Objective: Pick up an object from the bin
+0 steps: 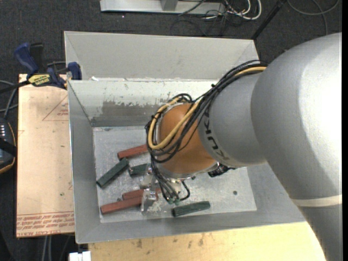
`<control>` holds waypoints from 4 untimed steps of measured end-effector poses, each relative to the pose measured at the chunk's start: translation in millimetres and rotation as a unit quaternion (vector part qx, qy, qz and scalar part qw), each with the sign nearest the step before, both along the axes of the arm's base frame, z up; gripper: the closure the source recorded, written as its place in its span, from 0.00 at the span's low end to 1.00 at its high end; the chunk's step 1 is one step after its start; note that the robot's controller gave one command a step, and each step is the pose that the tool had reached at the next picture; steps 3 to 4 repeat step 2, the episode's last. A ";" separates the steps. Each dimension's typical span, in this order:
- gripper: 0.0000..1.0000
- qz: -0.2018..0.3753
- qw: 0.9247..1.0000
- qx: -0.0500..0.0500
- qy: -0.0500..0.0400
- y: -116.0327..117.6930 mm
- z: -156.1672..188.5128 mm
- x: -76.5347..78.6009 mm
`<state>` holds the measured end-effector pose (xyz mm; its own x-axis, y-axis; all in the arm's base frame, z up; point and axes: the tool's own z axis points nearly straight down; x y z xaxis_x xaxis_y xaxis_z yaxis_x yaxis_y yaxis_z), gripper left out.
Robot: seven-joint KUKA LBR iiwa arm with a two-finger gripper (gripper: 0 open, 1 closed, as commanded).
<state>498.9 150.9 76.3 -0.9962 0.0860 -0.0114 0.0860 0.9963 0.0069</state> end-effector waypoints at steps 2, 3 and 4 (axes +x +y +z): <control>1.00 0.030 1.000 -0.002 0.003 9.4 161.8 -8.3; 1.00 0.030 1.000 -0.002 0.003 9.4 161.8 -8.3; 1.00 0.030 1.000 -0.002 0.003 9.4 161.8 -8.3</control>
Offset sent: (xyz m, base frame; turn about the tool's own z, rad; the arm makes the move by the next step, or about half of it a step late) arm -0.0100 0.0086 0.1599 -0.0604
